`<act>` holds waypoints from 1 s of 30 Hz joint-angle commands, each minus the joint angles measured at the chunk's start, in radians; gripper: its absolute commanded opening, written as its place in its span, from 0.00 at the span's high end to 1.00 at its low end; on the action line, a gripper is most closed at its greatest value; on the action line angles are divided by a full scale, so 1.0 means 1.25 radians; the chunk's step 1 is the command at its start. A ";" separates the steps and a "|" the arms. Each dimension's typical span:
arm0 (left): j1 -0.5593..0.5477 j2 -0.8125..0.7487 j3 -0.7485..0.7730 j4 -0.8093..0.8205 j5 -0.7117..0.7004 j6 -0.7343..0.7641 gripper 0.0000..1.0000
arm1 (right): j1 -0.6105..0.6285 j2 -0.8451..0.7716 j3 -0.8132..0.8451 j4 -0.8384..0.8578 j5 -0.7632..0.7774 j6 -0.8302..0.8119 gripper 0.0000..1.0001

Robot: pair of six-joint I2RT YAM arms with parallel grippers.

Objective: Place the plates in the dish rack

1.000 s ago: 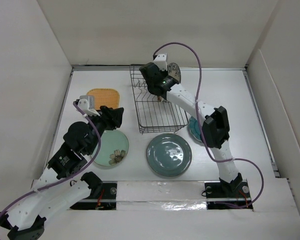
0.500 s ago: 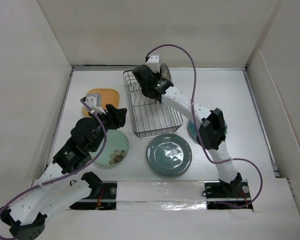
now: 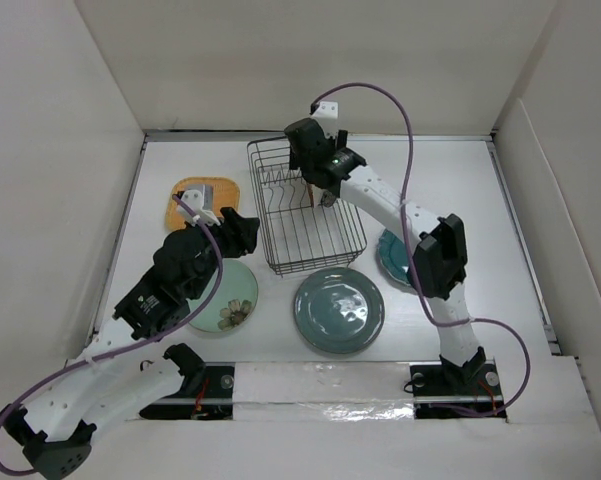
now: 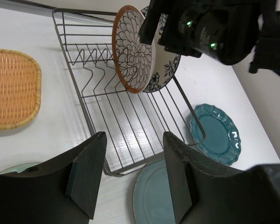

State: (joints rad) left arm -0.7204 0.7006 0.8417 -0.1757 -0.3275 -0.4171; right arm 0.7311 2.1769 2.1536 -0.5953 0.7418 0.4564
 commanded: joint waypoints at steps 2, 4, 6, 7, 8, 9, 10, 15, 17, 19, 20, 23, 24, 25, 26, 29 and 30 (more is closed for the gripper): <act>0.003 0.000 0.011 0.024 -0.004 0.005 0.51 | -0.006 -0.142 -0.016 0.082 -0.052 -0.020 0.13; 0.025 0.004 0.009 0.030 0.016 0.008 0.52 | -0.006 -0.210 -0.056 0.113 -0.069 -0.029 0.11; 0.036 0.008 0.008 0.037 0.034 0.011 0.51 | -0.006 -0.262 -0.103 0.136 -0.085 -0.037 0.10; 0.036 0.010 0.008 0.040 0.037 0.012 0.51 | -0.013 -0.293 -0.137 0.174 -0.087 -0.041 0.10; 0.036 0.013 0.008 0.041 0.042 0.012 0.51 | -0.013 -0.364 -0.230 0.195 -0.078 -0.034 0.12; 0.036 0.016 0.006 0.041 0.051 0.015 0.51 | -0.013 -0.406 -0.293 0.221 -0.071 -0.024 0.19; 0.036 0.016 0.005 0.041 0.055 0.015 0.51 | -0.035 -0.454 -0.364 0.279 -0.066 -0.013 0.35; 0.036 0.003 -0.009 0.052 0.096 0.022 0.58 | -0.203 -0.798 -0.935 0.369 -0.091 0.217 1.00; 0.027 -0.006 -0.006 0.052 0.095 0.029 0.63 | -0.289 -0.877 -1.077 0.392 -0.138 0.323 1.00; 0.017 -0.017 -0.005 0.051 0.088 0.033 0.77 | -0.400 -0.975 -1.237 0.399 -0.209 0.382 0.94; 0.006 -0.020 -0.003 0.050 0.083 0.038 0.80 | -0.430 -1.004 -1.278 0.400 -0.230 0.414 0.76; -0.002 -0.032 -0.005 0.046 0.074 0.040 0.89 | -0.509 -1.085 -1.353 0.340 -0.251 0.448 0.40; -0.009 -0.038 -0.006 0.046 0.074 0.043 0.89 | -0.521 -1.095 -1.362 0.321 -0.246 0.456 0.35; -0.009 -0.040 -0.006 0.045 0.073 0.043 0.89 | -0.548 -1.107 -1.368 0.307 -0.250 0.457 0.34; -0.009 -0.043 -0.006 0.044 0.071 0.043 0.89 | -0.563 -1.108 -1.388 0.313 -0.262 0.449 0.29; -0.016 -0.048 -0.006 0.042 0.064 0.043 0.79 | -0.639 -1.070 -1.425 0.364 -0.360 0.418 0.29; -0.016 -0.050 -0.006 0.042 0.066 0.043 0.76 | -0.652 -1.056 -1.432 0.389 -0.425 0.407 0.29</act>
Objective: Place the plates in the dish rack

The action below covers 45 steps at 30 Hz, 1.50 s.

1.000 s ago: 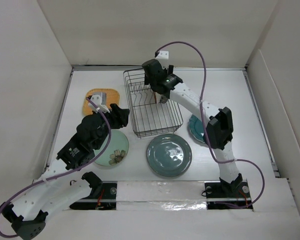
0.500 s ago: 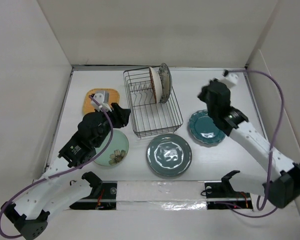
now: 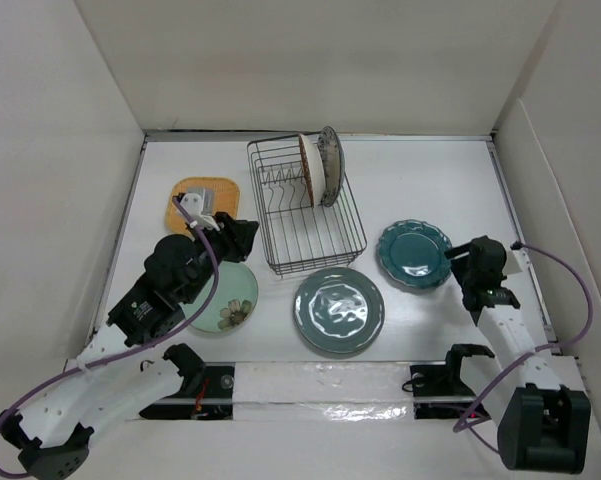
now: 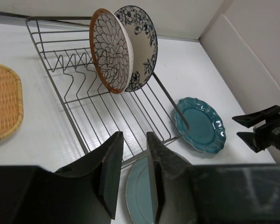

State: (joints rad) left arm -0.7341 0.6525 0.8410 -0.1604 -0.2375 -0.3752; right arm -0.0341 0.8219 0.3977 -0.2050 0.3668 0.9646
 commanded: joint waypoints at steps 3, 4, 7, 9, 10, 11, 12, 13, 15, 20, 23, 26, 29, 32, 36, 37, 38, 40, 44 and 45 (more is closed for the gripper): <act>-0.005 -0.016 -0.005 0.028 -0.011 0.009 0.72 | -0.059 0.098 -0.035 0.137 -0.202 -0.027 0.33; -0.005 -0.019 -0.005 0.028 -0.011 0.009 0.72 | -0.059 0.113 -0.032 0.138 -0.210 -0.027 0.35; -0.005 -0.020 -0.005 0.029 -0.013 0.009 0.70 | -0.059 0.128 -0.044 0.142 -0.212 -0.019 0.37; -0.005 -0.020 -0.005 0.029 -0.011 0.009 0.70 | -0.067 0.125 -0.055 0.153 -0.222 -0.021 0.38; -0.005 -0.020 -0.005 0.030 -0.011 0.009 0.70 | -0.067 0.130 -0.059 0.148 -0.220 -0.022 0.38; -0.005 -0.020 -0.006 0.030 -0.011 0.009 0.70 | -0.077 0.134 -0.062 0.148 -0.221 -0.024 0.38; -0.005 -0.020 -0.005 0.030 -0.011 0.009 0.70 | -0.087 0.138 -0.065 0.149 -0.232 -0.026 0.38; -0.005 -0.019 -0.006 0.030 -0.012 0.009 0.70 | -0.087 0.146 -0.074 0.155 -0.237 -0.027 0.38; -0.005 -0.020 -0.005 0.030 -0.017 0.009 0.69 | -0.104 0.160 -0.079 0.181 -0.256 -0.028 0.45; -0.005 -0.026 -0.008 0.030 -0.027 0.011 0.69 | -0.121 0.215 -0.067 0.205 -0.287 -0.066 0.54; -0.005 -0.027 -0.006 0.030 -0.035 0.012 0.69 | -0.149 0.257 -0.049 0.211 -0.325 -0.094 0.68; -0.005 -0.027 -0.005 0.030 -0.041 0.014 0.69 | -0.186 0.334 -0.038 0.234 -0.382 -0.115 0.79; -0.005 -0.026 -0.005 0.028 -0.053 0.017 0.69 | -0.212 0.359 -0.044 0.271 -0.399 -0.121 0.88; -0.005 -0.023 -0.008 0.030 -0.063 0.018 0.69 | -0.224 0.309 -0.078 0.305 -0.389 -0.093 0.98; -0.005 -0.008 -0.005 0.028 -0.065 0.018 0.69 | -0.224 0.111 -0.084 0.256 -0.308 -0.071 1.00; -0.005 -0.004 -0.006 0.028 -0.065 0.019 0.69 | -0.224 0.065 -0.075 0.238 -0.297 -0.075 1.00; -0.005 -0.004 -0.006 0.030 -0.066 0.019 0.69 | -0.224 -0.025 -0.062 0.215 -0.281 -0.086 1.00; -0.005 0.000 -0.008 0.030 -0.067 0.019 0.69 | -0.224 -0.104 -0.049 0.202 -0.252 -0.098 1.00; -0.005 0.009 -0.008 0.030 -0.063 0.019 0.69 | -0.224 -0.189 -0.008 0.169 -0.246 -0.131 1.00; -0.005 0.009 -0.006 0.030 -0.063 0.019 0.69 | -0.224 -0.178 -0.003 0.168 -0.254 -0.136 1.00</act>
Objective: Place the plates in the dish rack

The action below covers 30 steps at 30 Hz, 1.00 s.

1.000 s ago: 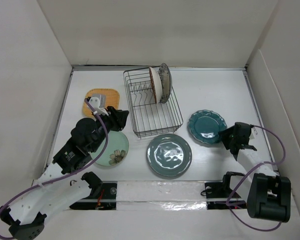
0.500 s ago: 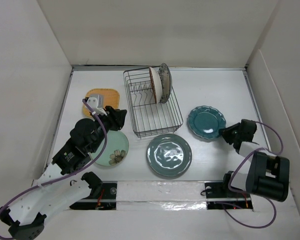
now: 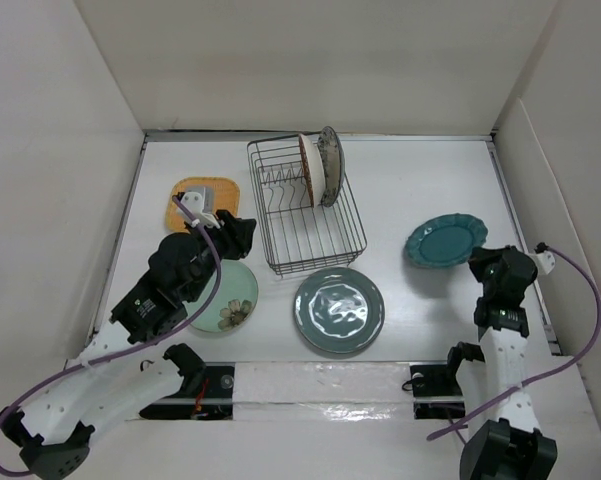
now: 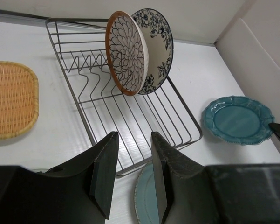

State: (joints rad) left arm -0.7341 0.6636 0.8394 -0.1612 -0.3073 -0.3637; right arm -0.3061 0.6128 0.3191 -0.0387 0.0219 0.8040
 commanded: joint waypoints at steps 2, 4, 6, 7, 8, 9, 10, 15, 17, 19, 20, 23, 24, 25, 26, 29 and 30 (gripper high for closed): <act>-0.005 0.001 -0.006 0.031 -0.006 0.009 0.69 | -0.007 0.013 0.064 0.037 0.011 -0.004 1.00; -0.005 -0.003 -0.008 0.031 -0.008 0.009 0.69 | -0.007 0.047 0.042 0.070 -0.011 -0.001 1.00; -0.005 -0.004 -0.009 0.031 -0.012 0.009 0.68 | -0.007 0.059 0.027 0.104 -0.060 0.008 1.00; -0.005 -0.003 -0.010 0.032 -0.011 0.010 0.68 | -0.007 0.058 0.021 0.122 -0.074 0.010 1.00; -0.005 -0.002 -0.010 0.032 -0.011 0.010 0.68 | -0.007 0.052 0.021 0.146 -0.084 0.013 1.00; -0.005 -0.001 -0.010 0.032 -0.009 0.010 0.68 | -0.007 0.044 0.031 0.149 -0.087 0.012 1.00; -0.005 0.002 -0.009 0.031 -0.009 0.010 0.68 | -0.007 0.035 0.044 0.146 -0.090 0.006 1.00; -0.005 0.003 -0.008 0.031 -0.005 0.010 0.68 | -0.007 -0.012 0.219 0.086 -0.110 -0.034 1.00; -0.005 0.003 -0.006 0.032 -0.006 0.010 0.68 | -0.007 -0.009 0.276 0.076 -0.145 -0.037 1.00; -0.005 0.004 -0.006 0.032 -0.007 0.010 0.68 | -0.007 0.002 0.352 0.080 -0.174 -0.032 1.00; -0.005 0.005 -0.006 0.031 -0.008 0.010 0.68 | 0.007 0.010 0.380 0.079 -0.183 -0.036 1.00; -0.005 0.016 -0.004 0.028 -0.012 0.010 0.68 | 0.081 0.058 0.492 0.078 -0.175 -0.056 1.00; -0.005 0.021 -0.004 0.027 -0.013 0.010 0.68 | 0.138 0.075 0.520 0.079 -0.169 -0.064 1.00; -0.005 0.031 -0.002 0.025 -0.013 0.010 0.68 | 0.169 0.119 0.582 0.075 -0.159 -0.068 1.00; -0.005 0.036 -0.002 0.025 -0.013 0.009 0.68 | 0.203 0.145 0.616 0.079 -0.159 -0.082 1.00; -0.005 0.056 0.001 0.020 -0.014 0.008 0.69 | 0.381 0.270 0.764 0.063 -0.101 -0.124 1.00; -0.005 0.059 0.002 0.019 -0.011 0.003 0.70 | 0.425 0.303 0.803 0.057 -0.079 -0.157 1.00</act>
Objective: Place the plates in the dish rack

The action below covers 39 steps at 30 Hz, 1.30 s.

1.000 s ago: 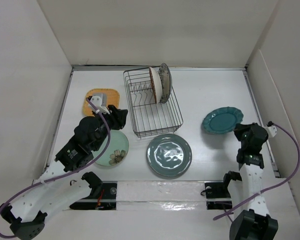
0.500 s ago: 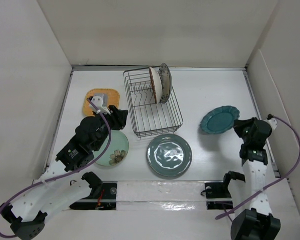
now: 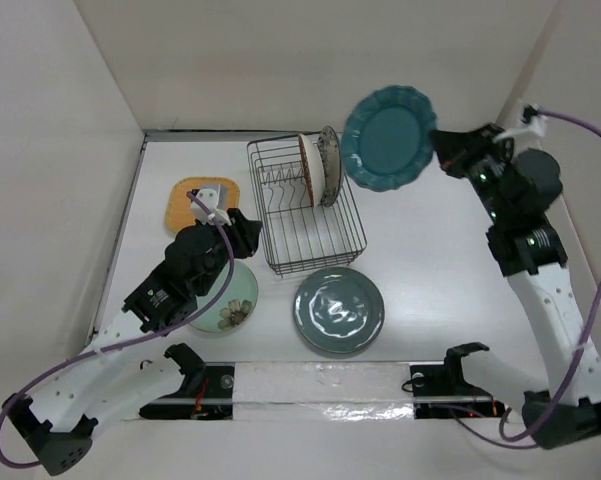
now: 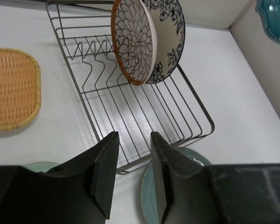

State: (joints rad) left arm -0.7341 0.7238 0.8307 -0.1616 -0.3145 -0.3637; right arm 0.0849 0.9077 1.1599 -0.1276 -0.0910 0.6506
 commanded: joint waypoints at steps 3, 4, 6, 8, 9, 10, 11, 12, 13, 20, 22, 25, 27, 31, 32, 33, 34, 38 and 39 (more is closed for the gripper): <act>0.030 0.022 0.004 0.025 0.036 -0.006 0.70 | 0.268 0.217 0.322 0.065 0.099 -0.116 1.00; 0.030 0.028 0.009 0.021 0.034 -0.007 0.71 | 0.298 0.254 0.369 0.052 0.152 -0.136 1.00; 0.030 0.030 0.010 0.020 0.028 -0.008 0.71 | 0.359 0.371 0.509 -0.004 0.192 -0.186 1.00; 0.030 0.023 0.009 0.019 0.015 -0.011 0.72 | 0.402 0.440 0.590 -0.047 0.230 -0.209 1.00; 0.030 0.019 0.008 0.020 0.011 -0.011 0.73 | 0.417 0.497 0.623 -0.055 0.243 -0.227 1.00; 0.030 0.011 0.008 0.021 0.000 -0.011 0.73 | 0.431 0.523 0.678 -0.061 0.277 -0.238 1.00; 0.030 0.008 0.008 0.021 -0.005 -0.010 0.73 | 0.444 0.546 0.703 -0.073 0.296 -0.248 1.00; 0.030 0.004 0.007 0.021 -0.013 -0.010 0.73 | 0.462 0.588 0.725 -0.076 0.311 -0.260 1.00; 0.030 0.000 0.007 0.022 -0.015 -0.010 0.73 | 0.462 0.609 0.763 -0.076 0.333 -0.264 1.00; 0.030 -0.008 0.007 0.019 -0.022 -0.007 0.72 | 0.542 0.795 0.971 -0.124 0.502 -0.380 1.00; 0.030 -0.017 0.004 0.018 -0.028 -0.007 0.72 | 0.549 0.832 1.006 -0.132 0.556 -0.406 1.00; 0.030 -0.023 0.003 0.019 -0.032 -0.007 0.72 | 0.567 0.887 1.039 -0.126 0.611 -0.454 1.00; 0.030 -0.022 0.003 0.018 -0.032 -0.007 0.72 | 0.582 0.921 1.049 -0.114 0.637 -0.494 1.00; 0.030 -0.022 0.004 0.019 -0.031 -0.007 0.72 | 0.600 0.970 1.055 -0.097 0.718 -0.572 1.00; 0.030 -0.022 0.003 0.018 -0.032 -0.007 0.72 | 0.608 0.975 1.053 -0.080 0.733 -0.587 1.00; 0.030 -0.021 0.003 0.019 -0.031 -0.007 0.72 | 0.608 0.981 1.048 -0.069 0.743 -0.611 1.00; 0.030 -0.019 0.003 0.020 -0.029 -0.007 0.72 | 0.608 0.988 1.048 -0.062 0.750 -0.616 1.00; 0.030 -0.016 0.003 0.020 -0.028 -0.007 0.72 | 0.608 1.002 1.050 -0.053 0.760 -0.633 1.00; 0.030 -0.016 0.004 0.020 -0.027 -0.007 0.72 | 0.608 1.005 1.049 -0.049 0.764 -0.643 1.00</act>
State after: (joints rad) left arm -0.6987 0.7078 0.8307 -0.1623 -0.3412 -0.3687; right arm 0.8413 2.2280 2.3928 -0.4259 0.7750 -0.0872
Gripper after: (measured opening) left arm 0.276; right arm 0.049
